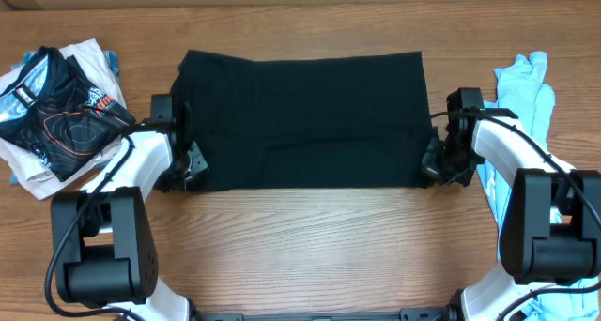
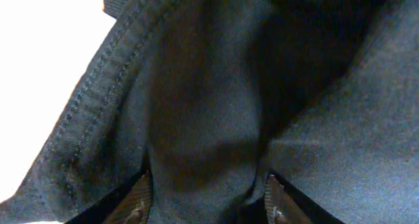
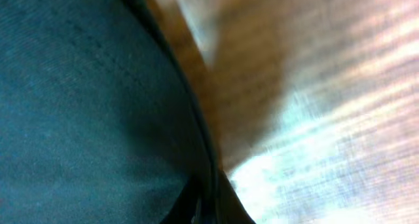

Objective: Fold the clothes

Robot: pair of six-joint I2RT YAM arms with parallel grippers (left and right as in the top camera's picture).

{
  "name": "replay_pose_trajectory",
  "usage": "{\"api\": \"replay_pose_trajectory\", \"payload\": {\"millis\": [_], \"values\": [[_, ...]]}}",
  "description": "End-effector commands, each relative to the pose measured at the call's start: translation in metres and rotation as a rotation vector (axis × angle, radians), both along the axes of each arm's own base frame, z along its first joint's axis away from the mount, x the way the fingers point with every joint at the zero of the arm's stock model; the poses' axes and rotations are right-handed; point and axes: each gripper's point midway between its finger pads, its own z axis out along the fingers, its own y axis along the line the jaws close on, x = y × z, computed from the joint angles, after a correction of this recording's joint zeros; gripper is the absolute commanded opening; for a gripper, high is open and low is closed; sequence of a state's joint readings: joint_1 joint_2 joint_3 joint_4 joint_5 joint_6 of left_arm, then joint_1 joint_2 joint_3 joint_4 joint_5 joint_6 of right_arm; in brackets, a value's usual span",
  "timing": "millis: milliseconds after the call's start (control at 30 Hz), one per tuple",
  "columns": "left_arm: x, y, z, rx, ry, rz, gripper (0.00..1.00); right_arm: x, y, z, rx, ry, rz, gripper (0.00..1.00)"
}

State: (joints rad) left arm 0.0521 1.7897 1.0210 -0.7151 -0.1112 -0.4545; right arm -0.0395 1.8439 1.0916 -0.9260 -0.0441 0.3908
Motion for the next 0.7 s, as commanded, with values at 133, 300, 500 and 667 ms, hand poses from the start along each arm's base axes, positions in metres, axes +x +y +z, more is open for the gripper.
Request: {"api": "replay_pose_trajectory", "payload": {"millis": [133, 300, 500, 667], "values": [[-0.084, 0.013, -0.022, 0.063, 0.29, 0.08, 0.57, -0.061, -0.021, -0.005, -0.145, 0.237, -0.087, 0.04], [-0.113, 0.015, -0.016, 0.057, 0.406, 0.123, 0.57, -0.086, -0.02, 0.003, -0.15, 0.345, -0.106, 0.04], [-0.124, 0.019, -0.012, 0.05, 0.446, 0.153, 0.6, -0.091, -0.019, 0.006, -0.147, 0.368, -0.106, 0.05], [-0.096, 0.018, -0.013, 0.024, 0.351, 0.124, 0.68, -0.073, -0.018, 0.006, -0.131, 0.28, -0.114, 0.11]]}}
